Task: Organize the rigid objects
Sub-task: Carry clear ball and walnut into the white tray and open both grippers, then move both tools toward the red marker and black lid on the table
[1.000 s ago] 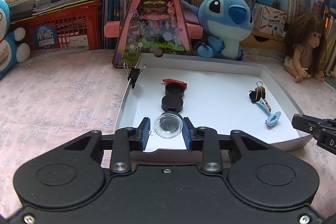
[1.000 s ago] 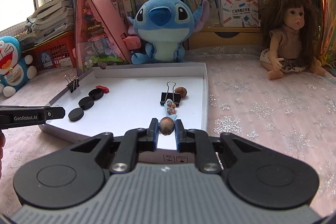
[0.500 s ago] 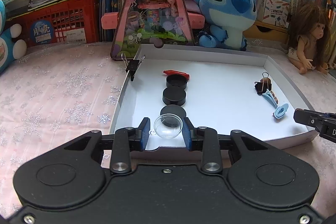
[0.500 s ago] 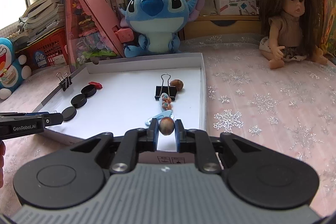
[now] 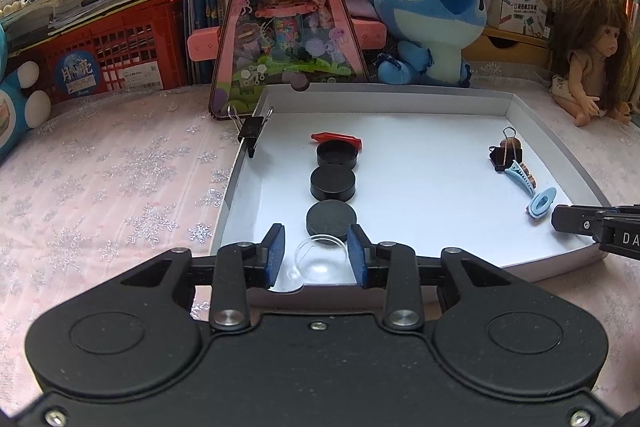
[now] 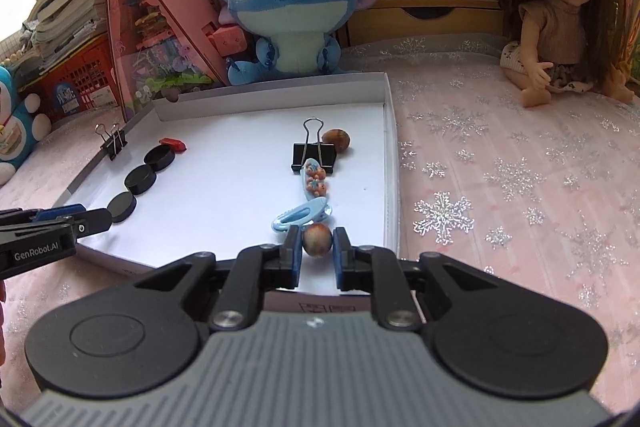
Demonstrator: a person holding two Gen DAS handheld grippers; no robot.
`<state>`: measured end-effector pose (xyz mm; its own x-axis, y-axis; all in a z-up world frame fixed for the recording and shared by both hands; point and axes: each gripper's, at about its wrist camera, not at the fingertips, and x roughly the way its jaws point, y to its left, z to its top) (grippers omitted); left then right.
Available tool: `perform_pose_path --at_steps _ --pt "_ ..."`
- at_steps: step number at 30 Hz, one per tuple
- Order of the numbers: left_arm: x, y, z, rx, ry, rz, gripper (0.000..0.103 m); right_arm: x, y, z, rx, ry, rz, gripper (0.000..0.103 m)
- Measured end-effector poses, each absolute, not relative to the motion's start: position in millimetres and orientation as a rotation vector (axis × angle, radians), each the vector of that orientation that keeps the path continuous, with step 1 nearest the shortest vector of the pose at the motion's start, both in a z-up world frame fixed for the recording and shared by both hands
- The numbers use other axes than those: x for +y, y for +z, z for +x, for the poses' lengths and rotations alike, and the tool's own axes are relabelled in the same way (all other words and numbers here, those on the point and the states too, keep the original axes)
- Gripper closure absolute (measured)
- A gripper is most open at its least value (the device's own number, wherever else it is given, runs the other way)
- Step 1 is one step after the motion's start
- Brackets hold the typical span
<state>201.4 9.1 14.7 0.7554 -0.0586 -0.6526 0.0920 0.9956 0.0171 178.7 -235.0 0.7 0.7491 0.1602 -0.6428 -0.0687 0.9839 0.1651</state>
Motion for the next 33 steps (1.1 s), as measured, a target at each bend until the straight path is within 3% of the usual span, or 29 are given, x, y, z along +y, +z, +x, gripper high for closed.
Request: perform_pose_path --at_steps 5,8,12,17,33 --pt "8.2 14.7 200.2 0.709 -0.085 0.048 0.061 -235.1 1.7 178.0 0.709 0.127 0.141 0.076" --pt "8.2 16.9 197.1 0.704 -0.093 0.045 0.055 -236.6 2.7 175.6 0.699 0.136 0.156 0.058" --pt "6.9 20.2 189.9 0.693 -0.097 0.049 0.047 -235.1 5.5 170.8 0.678 0.137 0.149 0.046" --pt "4.5 27.3 176.5 0.664 -0.122 0.055 0.037 -233.7 9.6 161.1 0.645 0.139 0.131 0.037" --pt "-7.4 37.6 115.9 0.620 -0.257 0.047 0.034 -235.0 22.9 112.7 0.569 0.201 0.088 0.022"
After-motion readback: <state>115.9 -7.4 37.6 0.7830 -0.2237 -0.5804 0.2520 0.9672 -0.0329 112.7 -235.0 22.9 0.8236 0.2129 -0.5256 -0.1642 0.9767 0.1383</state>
